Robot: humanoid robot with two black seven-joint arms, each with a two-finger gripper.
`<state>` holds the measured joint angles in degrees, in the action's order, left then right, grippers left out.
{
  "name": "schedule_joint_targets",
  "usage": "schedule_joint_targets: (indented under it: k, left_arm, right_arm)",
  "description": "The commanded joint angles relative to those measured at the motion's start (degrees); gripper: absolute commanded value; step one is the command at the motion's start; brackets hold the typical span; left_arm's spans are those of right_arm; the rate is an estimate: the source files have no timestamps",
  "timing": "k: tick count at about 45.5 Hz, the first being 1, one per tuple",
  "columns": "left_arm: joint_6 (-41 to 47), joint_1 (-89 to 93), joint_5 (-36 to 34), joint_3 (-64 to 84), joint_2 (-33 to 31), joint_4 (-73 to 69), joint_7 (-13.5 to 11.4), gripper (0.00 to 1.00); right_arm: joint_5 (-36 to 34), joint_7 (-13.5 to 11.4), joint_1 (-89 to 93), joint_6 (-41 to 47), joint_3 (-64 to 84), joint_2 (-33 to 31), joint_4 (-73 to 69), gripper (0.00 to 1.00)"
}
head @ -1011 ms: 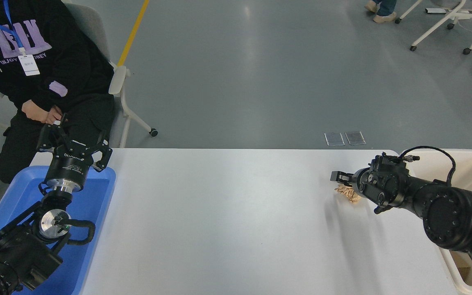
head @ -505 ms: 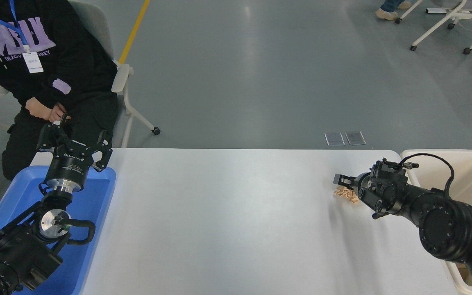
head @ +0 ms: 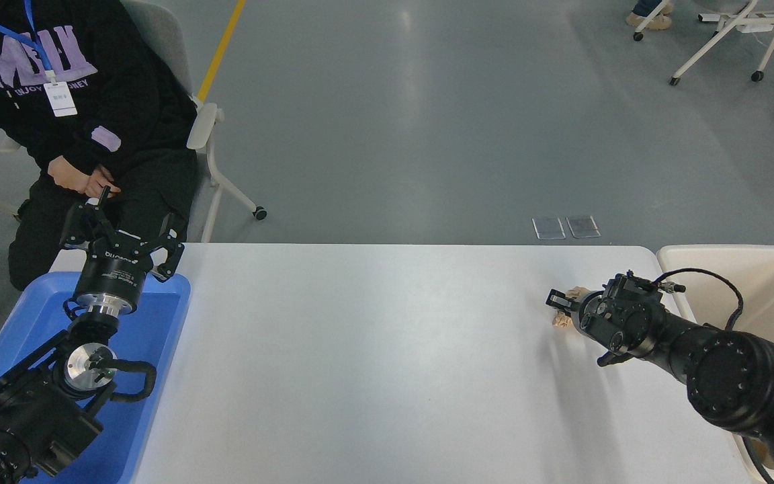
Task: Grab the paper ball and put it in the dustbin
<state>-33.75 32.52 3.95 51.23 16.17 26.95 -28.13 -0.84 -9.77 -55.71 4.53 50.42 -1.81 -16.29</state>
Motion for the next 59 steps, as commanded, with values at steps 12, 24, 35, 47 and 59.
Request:
schedule_joint_targets:
  k: [12,24,35,47,59]
  left_arm:
    - [0.00,0.00,0.00,-0.08,0.00,0.04,0.00,0.99]
    - [0.00,0.00,0.00,0.01,0.00,0.04,0.00,0.99]
    - [0.00,0.00,0.00,-0.08,0.00,-0.05,0.00,0.99]
    - [0.00,0.00,0.00,0.01,0.00,0.04,0.00,0.99]
    - [0.00,0.00,0.00,-0.08,0.00,0.04,0.00,0.99]
  right_arm:
    - [-0.21,0.02,-2.02,0.65,-2.96,-1.27,-4.44,0.00]
    - [-0.13,0.02,-18.45,2.58,0.02,-14.36,-31.24,0.00]
    - [-0.04,0.54,-39.28,16.81,9.25,-18.67,-52.86,0.00]
    - [-0.30,0.54,-57.83,37.46,10.22,-23.59,-63.07,0.00]
    - [-0.30,0.54,-70.31,40.47,12.24,-24.56,-68.43,0.00]
